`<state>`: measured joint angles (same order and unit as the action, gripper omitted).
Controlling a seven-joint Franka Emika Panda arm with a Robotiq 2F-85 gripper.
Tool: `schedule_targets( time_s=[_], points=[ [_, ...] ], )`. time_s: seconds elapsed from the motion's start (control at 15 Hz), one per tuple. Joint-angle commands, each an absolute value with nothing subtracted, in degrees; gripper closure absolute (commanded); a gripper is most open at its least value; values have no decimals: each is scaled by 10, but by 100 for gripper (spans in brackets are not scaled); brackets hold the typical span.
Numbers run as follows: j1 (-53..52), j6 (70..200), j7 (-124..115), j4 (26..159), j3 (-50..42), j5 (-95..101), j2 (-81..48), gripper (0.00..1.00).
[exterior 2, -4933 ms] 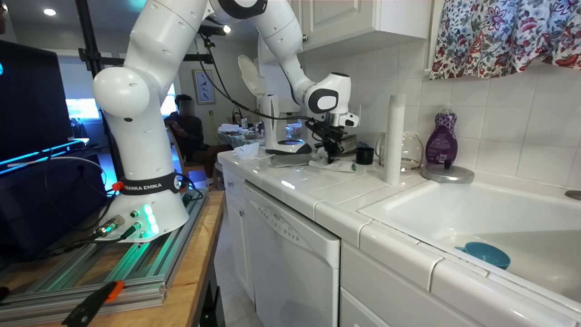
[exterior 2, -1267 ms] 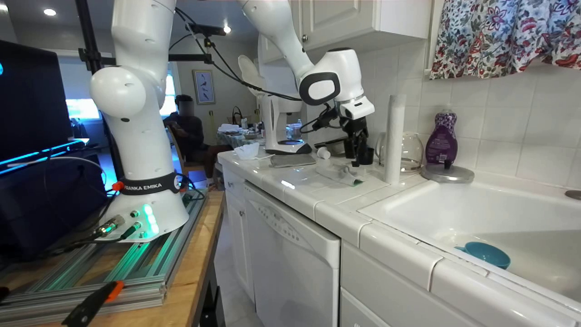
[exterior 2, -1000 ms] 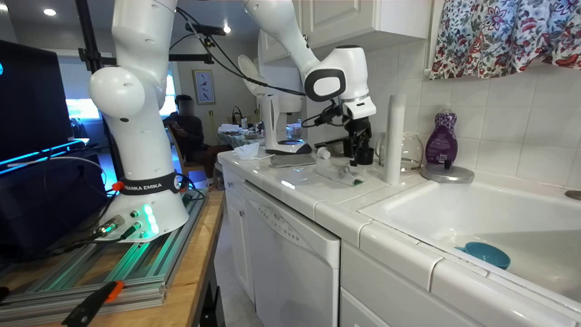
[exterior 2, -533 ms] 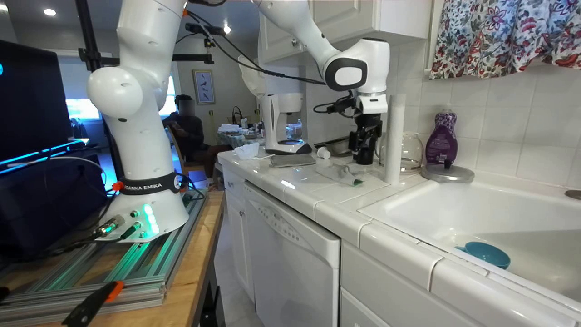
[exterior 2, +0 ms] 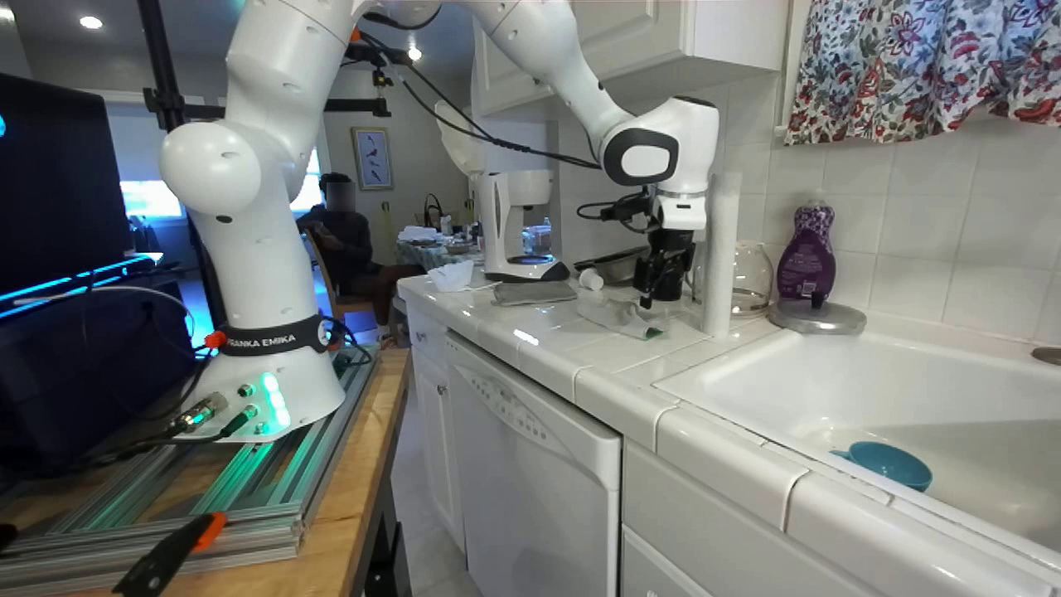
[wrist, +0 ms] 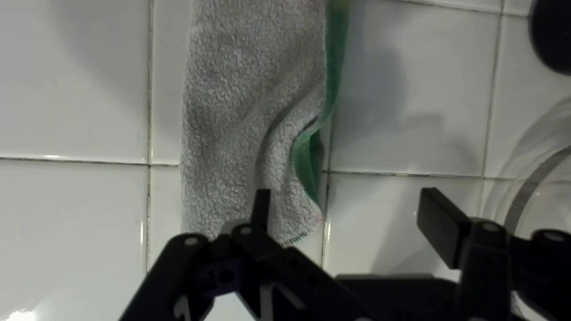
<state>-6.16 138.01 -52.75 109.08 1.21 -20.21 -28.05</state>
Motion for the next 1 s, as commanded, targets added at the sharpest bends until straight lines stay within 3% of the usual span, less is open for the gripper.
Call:
schedule_targets(
  time_s=[0.0, 0.07, 0.2, 0.33, 0.6, 0.8, 0.93],
  points=[
    [-62, 1380, -541, 1083, 17, -217, -291, 33],
    [-61, 1380, -544, 1083, 17, -218, -292, 32],
    [-64, 1375, -556, 1083, 13, -211, -297, 43],
    [-70, 1382, -574, 1085, 5, -199, -302, 40],
    [-100, 1421, -605, 1094, -14, -155, -304, 14],
    [-135, 1437, -640, 1095, -32, -95, -303, 2],
    [-156, 1439, -671, 1092, -42, -57, -307, 3]
  ],
)
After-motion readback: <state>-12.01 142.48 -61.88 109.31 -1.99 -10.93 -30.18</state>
